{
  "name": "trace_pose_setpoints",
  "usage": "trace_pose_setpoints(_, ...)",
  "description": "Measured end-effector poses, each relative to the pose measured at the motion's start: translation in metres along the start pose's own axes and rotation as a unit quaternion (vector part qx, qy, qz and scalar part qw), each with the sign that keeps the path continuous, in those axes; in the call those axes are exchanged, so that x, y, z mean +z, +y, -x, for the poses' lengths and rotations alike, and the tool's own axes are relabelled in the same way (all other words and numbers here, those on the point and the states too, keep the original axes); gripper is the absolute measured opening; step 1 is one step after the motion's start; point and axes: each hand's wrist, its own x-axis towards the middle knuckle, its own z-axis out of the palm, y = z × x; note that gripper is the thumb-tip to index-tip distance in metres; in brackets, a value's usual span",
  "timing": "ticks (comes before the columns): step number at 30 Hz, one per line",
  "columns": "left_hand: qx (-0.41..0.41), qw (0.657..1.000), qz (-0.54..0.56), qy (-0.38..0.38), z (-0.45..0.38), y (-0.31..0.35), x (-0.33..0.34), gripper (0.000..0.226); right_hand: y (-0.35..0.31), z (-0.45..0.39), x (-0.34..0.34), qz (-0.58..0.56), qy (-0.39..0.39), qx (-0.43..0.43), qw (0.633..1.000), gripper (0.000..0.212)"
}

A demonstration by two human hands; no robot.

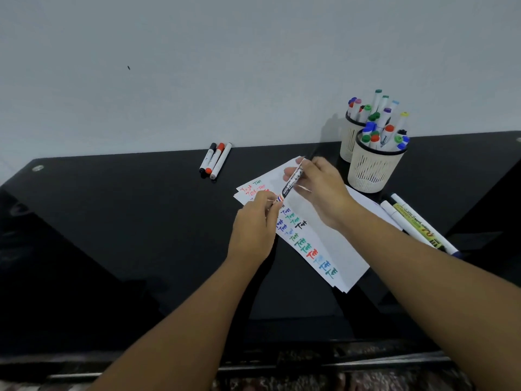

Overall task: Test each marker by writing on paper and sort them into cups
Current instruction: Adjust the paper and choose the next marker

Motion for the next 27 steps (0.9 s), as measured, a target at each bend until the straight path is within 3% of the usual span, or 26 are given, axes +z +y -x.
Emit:
trace_pose_setpoints(3, -0.011, 1.000, 0.017, 0.000, 0.002, 0.003, 0.000, 0.041, -0.014, 0.002, 0.007, 0.023, 0.004, -0.025, 0.999, 0.024)
trace_pose_setpoints(8, -0.019, 0.998, 0.051, 0.024, 0.001, 0.002, 0.000, 0.049, -0.029, 0.009, -0.006, 0.298, -0.066, -0.118, 0.945, 0.028)
trace_pose_setpoints(10, -0.015, 0.999, 0.034, 0.031, 0.002, 0.004, 0.000, 0.048, -0.026, 0.014, -0.015, 0.404, -0.119, -0.121, 0.899, 0.032)
trace_pose_setpoints(13, 0.024, 0.999, -0.018, 0.026, 0.005, 0.006, 0.000, 0.054, -0.012, 0.017, -0.026, 0.567, -0.152, -0.151, 0.796, 0.034)
trace_pose_setpoints(15, 0.064, 0.996, -0.063, 0.008, 0.006, 0.007, -0.001, 0.053, -0.006, 0.019, -0.031, 0.640, -0.155, -0.166, 0.734, 0.036)
trace_pose_setpoints(17, 0.160, 0.980, -0.119, 0.010, 0.006, 0.007, -0.001, 0.049, -0.003, 0.021, -0.033, 0.678, -0.155, -0.177, 0.697, 0.039)
trace_pose_setpoints(19, 0.256, 0.951, -0.169, 0.030, 0.004, -0.001, 0.003, 0.042, -0.004, 0.025, -0.033, 0.686, -0.155, -0.182, 0.687, 0.040)
trace_pose_setpoints(20, 0.255, 0.952, -0.169, 0.025, 0.004, -0.003, 0.004, 0.040, -0.005, 0.026, -0.033, 0.687, -0.154, -0.185, 0.686, 0.039)
trace_pose_setpoints(25, 0.173, 0.974, -0.146, -0.018, 0.006, 0.001, 0.002, 0.030, -0.005, 0.027, -0.033, 0.707, -0.154, -0.180, 0.667, 0.037)
trace_pose_setpoints(27, 0.114, 0.986, -0.123, -0.014, 0.004, 0.004, 0.001, 0.026, -0.004, 0.026, -0.034, 0.693, -0.156, -0.166, 0.684, 0.035)
